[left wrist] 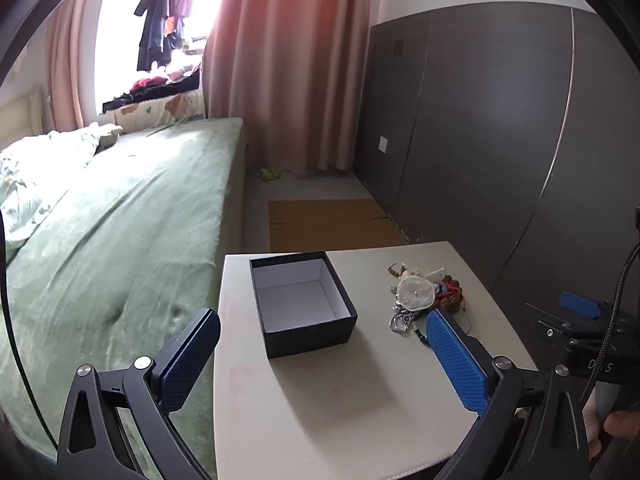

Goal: Organize jewelry

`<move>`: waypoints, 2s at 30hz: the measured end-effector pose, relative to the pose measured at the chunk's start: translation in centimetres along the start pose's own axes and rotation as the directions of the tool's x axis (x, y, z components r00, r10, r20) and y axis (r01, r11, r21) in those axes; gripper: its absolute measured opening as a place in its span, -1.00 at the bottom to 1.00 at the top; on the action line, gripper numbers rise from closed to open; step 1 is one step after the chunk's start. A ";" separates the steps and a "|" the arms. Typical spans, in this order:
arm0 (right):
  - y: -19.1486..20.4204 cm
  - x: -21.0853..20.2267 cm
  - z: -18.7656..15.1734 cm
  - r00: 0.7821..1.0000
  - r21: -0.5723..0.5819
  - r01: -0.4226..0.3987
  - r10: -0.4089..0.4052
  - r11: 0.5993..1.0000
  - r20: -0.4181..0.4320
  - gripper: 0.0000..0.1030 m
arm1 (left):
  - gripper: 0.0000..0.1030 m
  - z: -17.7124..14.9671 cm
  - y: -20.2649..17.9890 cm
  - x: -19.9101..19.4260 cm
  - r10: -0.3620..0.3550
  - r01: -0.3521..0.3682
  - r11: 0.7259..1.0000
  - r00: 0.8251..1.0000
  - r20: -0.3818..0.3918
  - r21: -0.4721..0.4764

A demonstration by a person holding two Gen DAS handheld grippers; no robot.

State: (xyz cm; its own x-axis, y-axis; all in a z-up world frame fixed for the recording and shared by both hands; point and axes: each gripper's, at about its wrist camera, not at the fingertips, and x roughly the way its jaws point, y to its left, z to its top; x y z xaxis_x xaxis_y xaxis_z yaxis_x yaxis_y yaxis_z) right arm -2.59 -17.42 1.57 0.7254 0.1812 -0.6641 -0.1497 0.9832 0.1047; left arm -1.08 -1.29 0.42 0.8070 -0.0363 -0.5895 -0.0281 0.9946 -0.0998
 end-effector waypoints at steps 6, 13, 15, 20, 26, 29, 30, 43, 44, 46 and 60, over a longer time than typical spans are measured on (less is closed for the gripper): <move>0.2 0.2 -0.2 1.000 -0.007 0.000 0.000 1.000 -0.004 1.00 | 0.99 0.0 -0.1 -0.2 0.005 -0.005 1.000 1.000 0.006 0.013; 0.3 0.0 -0.1 1.000 -0.006 -0.004 0.004 1.000 0.001 1.00 | 0.99 0.0 0.6 -0.4 0.000 0.001 1.000 1.000 0.017 -0.019; 0.3 0.0 -0.1 1.000 -0.006 -0.006 0.006 1.000 0.000 1.00 | 0.99 0.0 0.7 -0.5 0.008 -0.008 1.000 1.000 0.026 -0.017; 0.5 0.0 -0.2 1.000 -0.014 -0.009 0.009 1.000 0.001 1.00 | 0.99 -0.1 0.7 -0.4 0.015 -0.015 1.000 0.999 0.029 -0.009; 0.7 0.1 -0.2 1.000 -0.020 -0.007 0.007 1.000 0.006 1.00 | 0.99 -0.2 0.1 -0.4 0.018 -0.018 1.000 1.000 0.025 0.010; 0.7 0.1 -0.2 1.000 -0.021 -0.005 0.005 1.000 0.009 1.00 | 0.99 -0.3 0.3 -0.4 0.017 -0.017 1.000 1.000 0.026 0.014; 0.7 0.1 -0.2 1.000 -0.021 -0.005 0.005 1.000 0.010 1.00 | 0.99 -0.4 0.3 -0.5 0.016 -0.016 1.000 1.000 0.025 0.014; 0.6 0.1 -0.3 1.000 -0.020 -0.005 0.005 1.000 0.010 1.00 | 0.99 -0.5 0.6 -0.4 0.024 -0.024 1.000 0.999 0.029 0.007; 0.6 0.1 -0.3 1.000 -0.018 -0.004 0.004 1.000 0.010 1.00 | 0.99 -0.5 0.6 -0.4 0.024 -0.024 1.000 0.999 0.029 0.008; 0.5 0.1 -0.3 1.000 -0.016 -0.005 0.006 1.000 0.008 1.00 | 0.99 -0.6 0.6 -0.4 0.022 -0.022 1.000 0.999 0.028 0.009; 0.6 0.0 -0.4 1.000 -0.023 -0.007 0.007 1.000 0.007 1.00 | 0.99 -0.5 0.6 -0.3 0.020 -0.020 1.000 1.000 0.024 0.007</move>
State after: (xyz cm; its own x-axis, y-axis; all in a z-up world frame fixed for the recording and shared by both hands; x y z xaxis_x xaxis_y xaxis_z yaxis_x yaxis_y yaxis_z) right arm -2.93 -16.84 1.32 0.7287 0.1883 -0.6585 -0.1702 0.9811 0.0923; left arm -1.66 -0.73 0.12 0.8205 -0.0144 -0.5715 -0.0400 0.9958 -0.0825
